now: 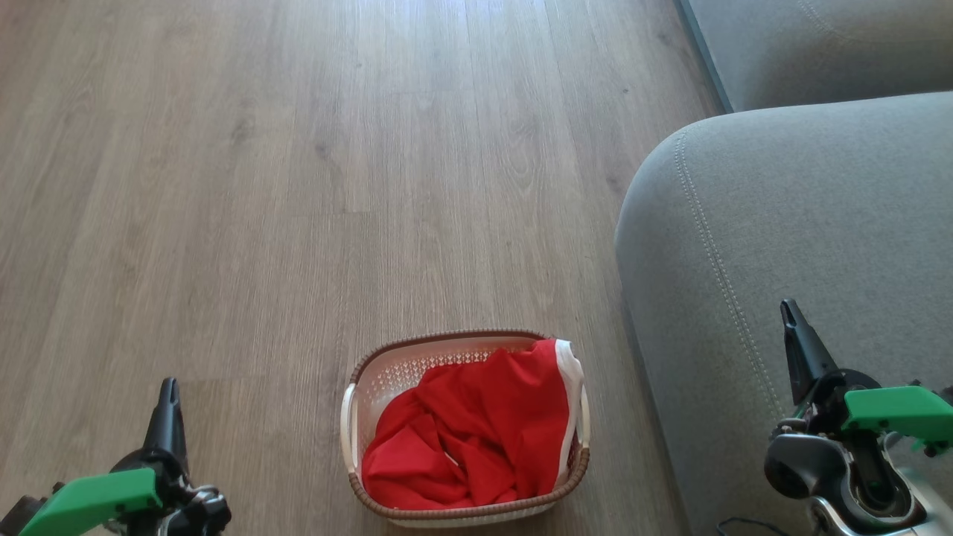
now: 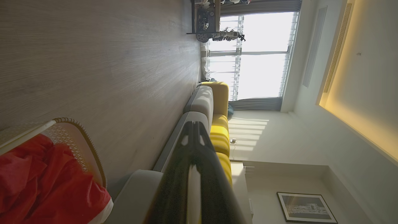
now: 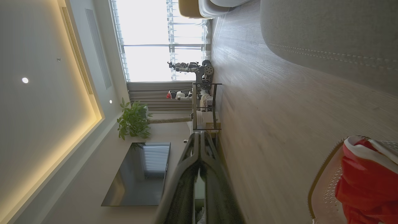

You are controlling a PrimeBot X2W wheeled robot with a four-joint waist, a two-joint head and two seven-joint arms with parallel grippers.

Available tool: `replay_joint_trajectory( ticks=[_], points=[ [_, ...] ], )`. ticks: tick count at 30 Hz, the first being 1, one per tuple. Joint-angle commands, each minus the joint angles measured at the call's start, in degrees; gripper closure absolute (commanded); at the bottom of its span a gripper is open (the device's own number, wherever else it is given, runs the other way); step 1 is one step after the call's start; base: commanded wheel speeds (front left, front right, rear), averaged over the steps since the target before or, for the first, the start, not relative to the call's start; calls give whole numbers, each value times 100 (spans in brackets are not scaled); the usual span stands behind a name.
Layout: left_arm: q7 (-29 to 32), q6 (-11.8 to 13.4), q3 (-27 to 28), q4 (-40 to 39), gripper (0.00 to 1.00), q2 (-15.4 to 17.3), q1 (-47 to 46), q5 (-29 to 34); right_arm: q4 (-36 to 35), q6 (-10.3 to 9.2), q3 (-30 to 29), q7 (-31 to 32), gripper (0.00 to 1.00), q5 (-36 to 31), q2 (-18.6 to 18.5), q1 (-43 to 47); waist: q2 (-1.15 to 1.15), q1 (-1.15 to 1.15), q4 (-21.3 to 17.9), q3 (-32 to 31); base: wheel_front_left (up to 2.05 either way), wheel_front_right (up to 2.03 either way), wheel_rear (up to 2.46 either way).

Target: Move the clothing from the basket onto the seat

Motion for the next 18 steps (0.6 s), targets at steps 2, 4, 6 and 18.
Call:
replay_joint_trajectory(
  ticks=[2, 4, 6, 18],
  points=[
    [34, -43, 198, -196, 100, 48, -279, 45, -212, 0, 73, -49, 100, 44, -160, -247, 0, 0, 0, 0, 0, 0, 0],
    [35, -43, 198, -196, 100, 48, -279, 45, -212, 0, 73, -49, 100, 44, -160, -247, 0, 0, 0, 0, 0, 0, 0],
    [35, -43, 198, -196, 100, 48, -279, 45, -212, 0, 73, -50, 100, 44, -160, -247, 0, 0, 0, 0, 0, 0, 0],
    [-106, 9, -73, 261, 0, -31, 186, 43, 281, 1, 71, -6, 0, -143, 218, 187, 0, 0, 1, -22, 0, 0, 0]
  ],
)
